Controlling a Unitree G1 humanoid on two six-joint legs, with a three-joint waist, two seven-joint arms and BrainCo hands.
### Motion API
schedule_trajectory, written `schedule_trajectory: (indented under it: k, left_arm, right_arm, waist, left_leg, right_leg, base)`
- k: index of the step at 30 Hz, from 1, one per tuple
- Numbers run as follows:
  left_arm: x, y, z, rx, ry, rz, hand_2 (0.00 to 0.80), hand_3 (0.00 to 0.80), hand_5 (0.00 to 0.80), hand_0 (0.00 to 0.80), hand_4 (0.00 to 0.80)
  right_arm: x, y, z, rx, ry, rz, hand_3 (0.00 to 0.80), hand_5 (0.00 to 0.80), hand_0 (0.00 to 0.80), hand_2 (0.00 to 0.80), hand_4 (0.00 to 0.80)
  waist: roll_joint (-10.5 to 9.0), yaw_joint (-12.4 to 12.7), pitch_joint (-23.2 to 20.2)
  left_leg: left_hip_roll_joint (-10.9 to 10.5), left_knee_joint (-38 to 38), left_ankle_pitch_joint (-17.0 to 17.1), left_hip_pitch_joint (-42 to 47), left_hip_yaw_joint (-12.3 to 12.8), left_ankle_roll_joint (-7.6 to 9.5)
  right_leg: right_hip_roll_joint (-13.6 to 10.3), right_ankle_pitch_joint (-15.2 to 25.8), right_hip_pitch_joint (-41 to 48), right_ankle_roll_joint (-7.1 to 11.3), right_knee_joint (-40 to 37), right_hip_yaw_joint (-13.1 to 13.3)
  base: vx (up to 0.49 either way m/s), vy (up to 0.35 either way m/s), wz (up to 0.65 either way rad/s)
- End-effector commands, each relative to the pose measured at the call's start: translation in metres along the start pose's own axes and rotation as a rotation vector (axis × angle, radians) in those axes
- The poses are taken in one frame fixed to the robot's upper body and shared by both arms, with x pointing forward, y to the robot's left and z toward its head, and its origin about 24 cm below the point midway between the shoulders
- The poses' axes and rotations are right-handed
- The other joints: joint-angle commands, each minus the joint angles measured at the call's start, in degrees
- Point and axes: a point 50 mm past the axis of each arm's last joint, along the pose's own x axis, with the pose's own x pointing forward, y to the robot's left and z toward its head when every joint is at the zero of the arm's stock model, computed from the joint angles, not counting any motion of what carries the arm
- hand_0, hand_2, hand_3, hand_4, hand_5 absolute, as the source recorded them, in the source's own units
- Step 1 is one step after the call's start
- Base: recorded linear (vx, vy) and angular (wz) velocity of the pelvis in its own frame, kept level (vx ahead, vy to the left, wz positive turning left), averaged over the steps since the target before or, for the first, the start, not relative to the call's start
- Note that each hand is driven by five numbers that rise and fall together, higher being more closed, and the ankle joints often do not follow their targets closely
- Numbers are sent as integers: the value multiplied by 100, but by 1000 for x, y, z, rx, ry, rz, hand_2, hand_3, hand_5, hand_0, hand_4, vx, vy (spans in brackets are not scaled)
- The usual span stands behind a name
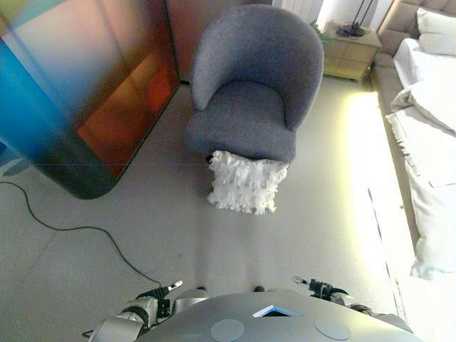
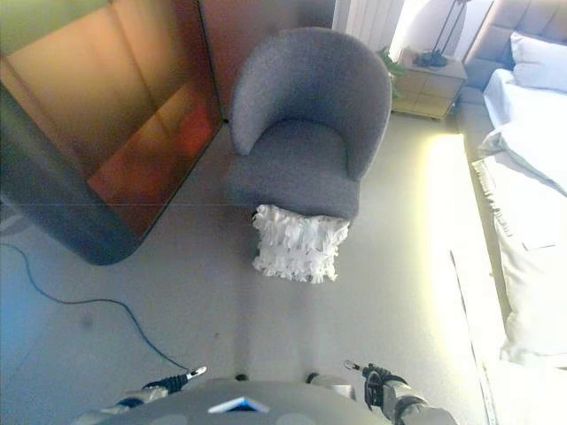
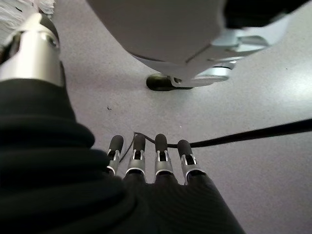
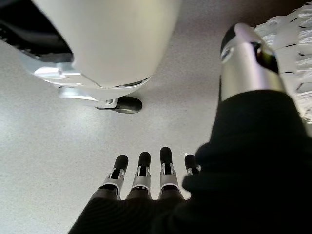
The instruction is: Pick up the cushion and take it to the sofa
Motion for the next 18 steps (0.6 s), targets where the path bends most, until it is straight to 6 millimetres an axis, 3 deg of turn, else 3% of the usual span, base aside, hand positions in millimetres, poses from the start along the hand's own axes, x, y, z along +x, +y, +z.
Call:
schedule_trajectory:
  k: [1,7,18]
  left_arm:
    - [0,-7,6,20,19,0,0,0,0,0,0]
    - [-1,-8,6,29,22,-16,0,0,0,0,0]
    - [-1,-10,8,29,9,-21,0,0,0,0,0]
  right_arm:
    - [0,-3,16,-6,-26,-18,0,0,0,0,0]
    - [0,-5,18,-3,-42,-25,0,0,0,0,0]
    - [0,-3,18,-21,-51,-10,0,0,0,0,0]
  waist:
    - [185,42,97]
    - [179,62,85]
    - [150,69,72]
  left_leg:
    - [-103,36,-342,67,483,156]
    - [-208,36,-378,41,217,229]
    - [-257,36,-390,-1,145,259]
  right_leg:
    - [-14,-109,28,136,26,-160]
    - [35,-93,-49,142,26,82]
    - [80,-74,-113,151,26,173]
  base:
    - [-57,28,0]
    - [-39,14,0]
    - [-10,-4,0]
